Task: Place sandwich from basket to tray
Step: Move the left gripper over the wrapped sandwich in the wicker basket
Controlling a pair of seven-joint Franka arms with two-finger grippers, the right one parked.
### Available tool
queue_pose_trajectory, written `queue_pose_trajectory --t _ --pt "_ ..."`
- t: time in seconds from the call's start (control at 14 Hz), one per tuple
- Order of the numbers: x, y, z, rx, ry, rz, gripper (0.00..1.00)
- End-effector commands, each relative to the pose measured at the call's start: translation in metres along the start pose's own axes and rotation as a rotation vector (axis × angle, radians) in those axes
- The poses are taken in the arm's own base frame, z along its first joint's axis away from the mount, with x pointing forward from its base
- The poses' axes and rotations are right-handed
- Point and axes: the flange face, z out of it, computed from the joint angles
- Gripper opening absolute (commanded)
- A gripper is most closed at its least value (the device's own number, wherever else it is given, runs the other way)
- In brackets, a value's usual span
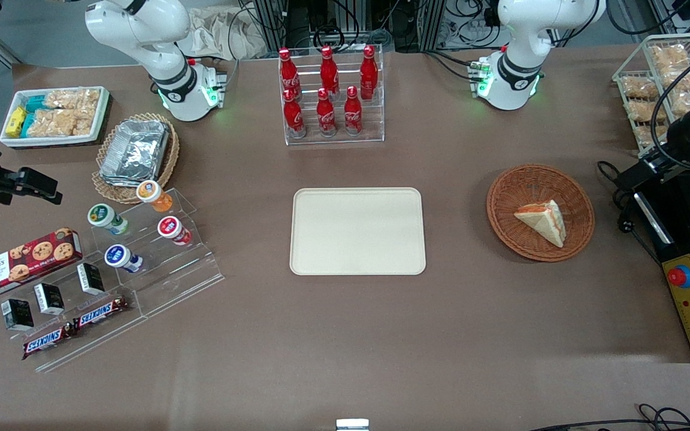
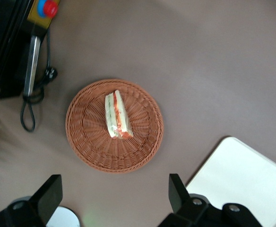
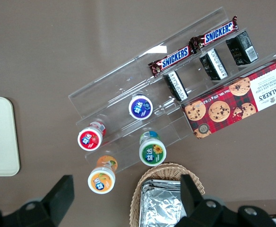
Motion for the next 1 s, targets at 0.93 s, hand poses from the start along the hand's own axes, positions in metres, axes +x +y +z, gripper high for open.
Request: queue_pose_trajectory --t 0.93 --pt "-0.020 -0.023 0.222 -0.043 0.038 -0.367 1.00"
